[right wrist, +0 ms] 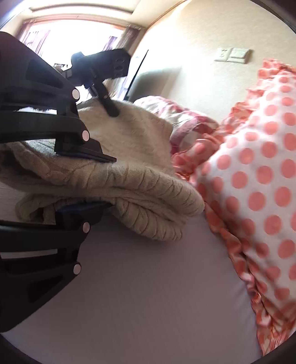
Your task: Fold small clothes
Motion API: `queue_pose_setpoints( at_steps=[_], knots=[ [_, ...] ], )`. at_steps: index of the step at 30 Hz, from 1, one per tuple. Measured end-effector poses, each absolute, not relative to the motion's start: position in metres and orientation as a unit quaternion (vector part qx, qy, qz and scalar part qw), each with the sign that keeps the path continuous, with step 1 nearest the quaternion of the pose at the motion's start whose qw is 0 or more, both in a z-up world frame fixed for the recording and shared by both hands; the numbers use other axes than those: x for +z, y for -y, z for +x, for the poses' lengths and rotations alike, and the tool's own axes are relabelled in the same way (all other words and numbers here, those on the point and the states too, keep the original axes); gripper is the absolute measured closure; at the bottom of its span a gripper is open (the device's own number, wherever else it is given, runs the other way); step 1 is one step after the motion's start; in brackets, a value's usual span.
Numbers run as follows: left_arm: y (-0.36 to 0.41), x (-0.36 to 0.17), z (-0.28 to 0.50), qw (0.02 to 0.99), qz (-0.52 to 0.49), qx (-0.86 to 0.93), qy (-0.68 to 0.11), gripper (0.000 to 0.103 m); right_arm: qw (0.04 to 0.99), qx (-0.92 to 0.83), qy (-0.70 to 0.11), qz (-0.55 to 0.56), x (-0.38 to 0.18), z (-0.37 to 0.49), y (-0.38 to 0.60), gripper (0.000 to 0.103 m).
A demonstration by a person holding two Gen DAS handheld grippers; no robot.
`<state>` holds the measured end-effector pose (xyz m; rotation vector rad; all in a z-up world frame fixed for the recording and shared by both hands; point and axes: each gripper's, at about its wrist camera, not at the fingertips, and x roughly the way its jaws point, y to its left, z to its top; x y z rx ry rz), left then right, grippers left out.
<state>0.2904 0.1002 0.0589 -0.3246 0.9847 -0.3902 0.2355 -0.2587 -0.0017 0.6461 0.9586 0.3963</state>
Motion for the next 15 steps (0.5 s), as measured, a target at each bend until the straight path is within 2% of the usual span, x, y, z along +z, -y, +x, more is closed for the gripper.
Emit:
queue_pose_setpoints(
  at_steps=[2,6,9,11,13,15],
  knots=[
    [-0.115,0.048,0.292,0.846,-0.15,-0.16,-0.485,0.059,0.831,0.16,-0.462,0.264,-0.001,0.239,0.244,0.052],
    [-0.124,0.078,0.253,0.881,-0.126,-0.167,-0.424,0.06,0.878,0.132,-0.391,0.241,0.048,0.202,0.253,0.05],
    [-0.108,0.099,0.217,0.882,-0.134,-0.237,-0.385,0.045,0.862,0.227,-0.354,0.284,0.074,0.175,0.249,0.039],
    [-0.088,0.096,0.204,0.87,-0.125,-0.278,-0.388,0.041,0.833,0.287,-0.372,0.293,0.072,0.172,0.227,0.027],
    [-0.06,0.084,0.209,0.858,-0.104,-0.293,-0.408,0.036,0.82,0.286,-0.407,0.283,0.057,0.178,0.209,0.026],
    [-0.041,0.061,0.223,0.855,-0.078,-0.265,-0.44,0.036,0.827,0.214,-0.445,0.268,0.034,0.192,0.21,0.026]
  ],
)
